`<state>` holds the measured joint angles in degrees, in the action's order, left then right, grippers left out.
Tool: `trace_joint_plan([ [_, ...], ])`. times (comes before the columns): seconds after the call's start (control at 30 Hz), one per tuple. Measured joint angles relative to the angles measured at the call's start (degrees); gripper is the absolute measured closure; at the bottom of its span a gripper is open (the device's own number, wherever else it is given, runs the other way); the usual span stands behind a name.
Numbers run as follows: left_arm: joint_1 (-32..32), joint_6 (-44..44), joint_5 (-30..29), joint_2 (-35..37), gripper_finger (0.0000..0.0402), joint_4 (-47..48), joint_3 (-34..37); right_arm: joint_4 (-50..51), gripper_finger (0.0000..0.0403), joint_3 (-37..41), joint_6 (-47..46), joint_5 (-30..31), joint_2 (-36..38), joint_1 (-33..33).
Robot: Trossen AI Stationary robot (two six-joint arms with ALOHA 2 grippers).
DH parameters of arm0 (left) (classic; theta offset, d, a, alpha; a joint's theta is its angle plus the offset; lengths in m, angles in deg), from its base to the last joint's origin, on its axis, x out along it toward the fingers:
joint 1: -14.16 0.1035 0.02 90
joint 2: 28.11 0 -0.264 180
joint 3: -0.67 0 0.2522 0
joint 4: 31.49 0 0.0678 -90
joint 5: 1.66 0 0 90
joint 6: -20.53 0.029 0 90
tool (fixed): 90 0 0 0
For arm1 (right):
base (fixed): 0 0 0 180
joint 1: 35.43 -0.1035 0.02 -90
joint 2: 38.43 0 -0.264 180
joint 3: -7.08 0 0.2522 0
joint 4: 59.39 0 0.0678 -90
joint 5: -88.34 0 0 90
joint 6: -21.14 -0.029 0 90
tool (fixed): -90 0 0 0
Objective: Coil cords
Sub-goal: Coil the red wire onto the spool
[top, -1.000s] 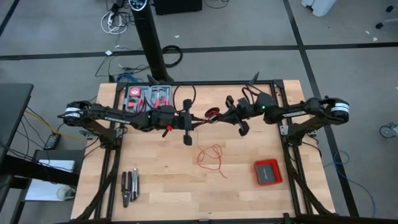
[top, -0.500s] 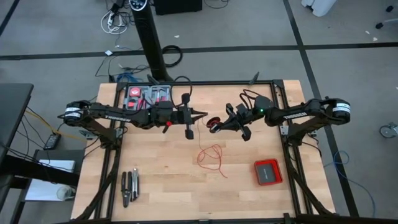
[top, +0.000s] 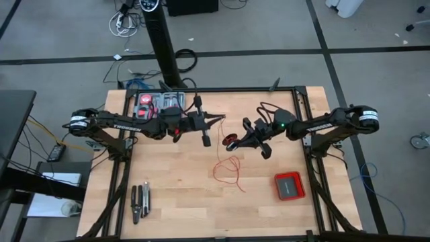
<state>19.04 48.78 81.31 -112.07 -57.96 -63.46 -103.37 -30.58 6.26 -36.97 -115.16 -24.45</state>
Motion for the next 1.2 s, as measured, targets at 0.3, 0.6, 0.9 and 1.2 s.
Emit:
trace_joint_plan([
  [0.3,1.6,-3.4,-8.5,0.0,0.0401,-1.2,0.0,1.3,0.0403,-0.7,0.1,2.0,0.0,-3.8],
  [0.6,2.2,-7.4,-5.1,-0.1,0.0401,-0.5,0.0,9.9,0.0403,-7.0,1.7,1.6,0.0,-6.1],
  [0.9,2.3,-13.4,-1.8,-0.1,0.0401,6.4,-2.4,13.0,0.0403,-12.0,5.3,1.8,-7.6,-6.3],
  [1.2,2.4,-14.8,1.2,-0.1,0.0401,18.4,-8.7,14.0,0.0403,-15.3,11.4,-0.2,-10.2,-4.5],
])
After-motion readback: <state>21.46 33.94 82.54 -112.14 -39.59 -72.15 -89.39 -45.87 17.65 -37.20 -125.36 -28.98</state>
